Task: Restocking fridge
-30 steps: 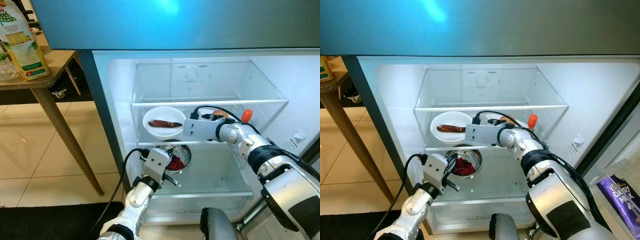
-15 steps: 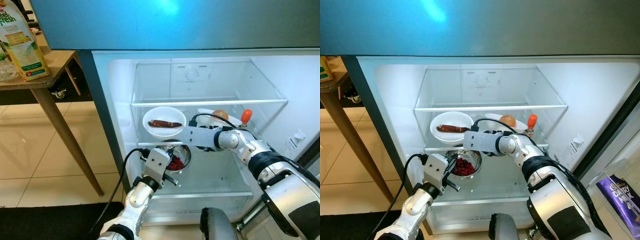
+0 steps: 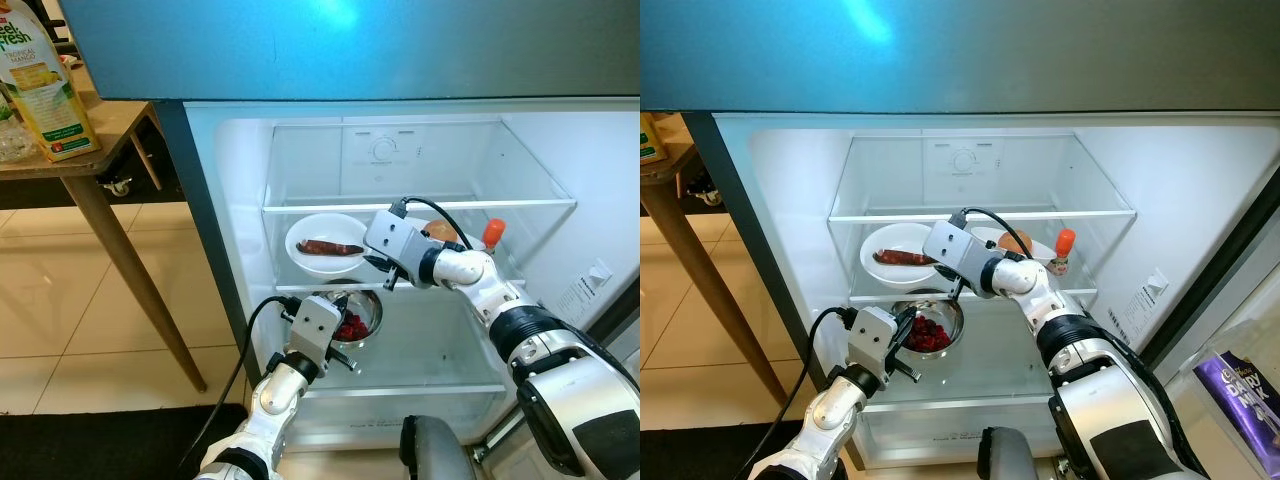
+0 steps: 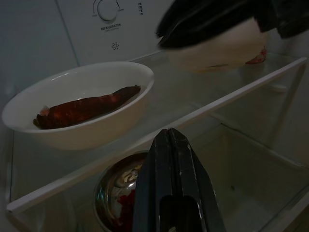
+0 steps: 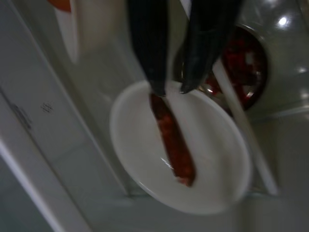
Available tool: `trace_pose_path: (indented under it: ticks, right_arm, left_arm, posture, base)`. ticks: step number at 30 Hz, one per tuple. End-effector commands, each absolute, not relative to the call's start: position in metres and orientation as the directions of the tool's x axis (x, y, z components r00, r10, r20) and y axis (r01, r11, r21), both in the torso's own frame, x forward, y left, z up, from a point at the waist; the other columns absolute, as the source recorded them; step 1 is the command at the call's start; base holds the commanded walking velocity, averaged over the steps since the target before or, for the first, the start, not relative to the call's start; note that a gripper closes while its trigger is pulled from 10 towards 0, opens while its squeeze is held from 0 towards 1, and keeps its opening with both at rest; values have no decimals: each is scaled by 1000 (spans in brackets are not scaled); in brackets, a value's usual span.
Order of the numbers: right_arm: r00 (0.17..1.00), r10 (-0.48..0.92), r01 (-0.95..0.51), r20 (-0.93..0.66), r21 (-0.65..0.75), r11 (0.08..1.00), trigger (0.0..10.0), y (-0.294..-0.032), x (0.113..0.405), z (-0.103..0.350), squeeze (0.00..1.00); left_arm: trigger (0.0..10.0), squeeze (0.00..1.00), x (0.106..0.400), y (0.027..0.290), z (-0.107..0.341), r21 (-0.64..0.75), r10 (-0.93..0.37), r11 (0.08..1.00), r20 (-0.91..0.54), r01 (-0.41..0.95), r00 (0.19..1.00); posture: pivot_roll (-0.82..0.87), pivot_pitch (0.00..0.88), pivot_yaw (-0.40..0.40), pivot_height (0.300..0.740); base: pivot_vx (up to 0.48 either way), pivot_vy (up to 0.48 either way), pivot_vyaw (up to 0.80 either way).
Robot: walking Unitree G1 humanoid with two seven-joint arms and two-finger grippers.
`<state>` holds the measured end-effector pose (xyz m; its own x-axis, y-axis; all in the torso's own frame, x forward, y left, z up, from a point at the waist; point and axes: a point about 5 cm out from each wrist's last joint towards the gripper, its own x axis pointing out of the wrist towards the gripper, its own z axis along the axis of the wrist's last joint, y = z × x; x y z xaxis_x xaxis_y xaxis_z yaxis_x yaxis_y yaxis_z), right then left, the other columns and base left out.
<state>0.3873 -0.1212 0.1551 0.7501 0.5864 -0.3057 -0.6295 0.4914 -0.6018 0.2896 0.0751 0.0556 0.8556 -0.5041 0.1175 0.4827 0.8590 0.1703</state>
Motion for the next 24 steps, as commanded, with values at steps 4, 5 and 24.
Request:
trace_pose_path:
  ticks: [4,5,24]
  right_arm:
    - [832,484,-535,-270,-619,575,10000,-144,392,159,0]
    - [840,487,-521,-240,-607,600,10000,-146,392,162,0]
    - [939,276,-343,-204,-582,738,10000,-168,398,162,149]
  left_arm:
    - [10000,0,293,73,63,189,-514,853,146,486,846]
    - [10000,0,293,73,63,190,-514,853,146,486,845]
    - [10000,0,293,72,62,191,-517,851,143,489,844]
  posture:
    - [-95,3,-37,550]
    - [-95,3,-37,550]
    - [-97,1,-33,550]
  base:
    - [0,0,0]
    - [0,0,0]
    - [0,0,0]
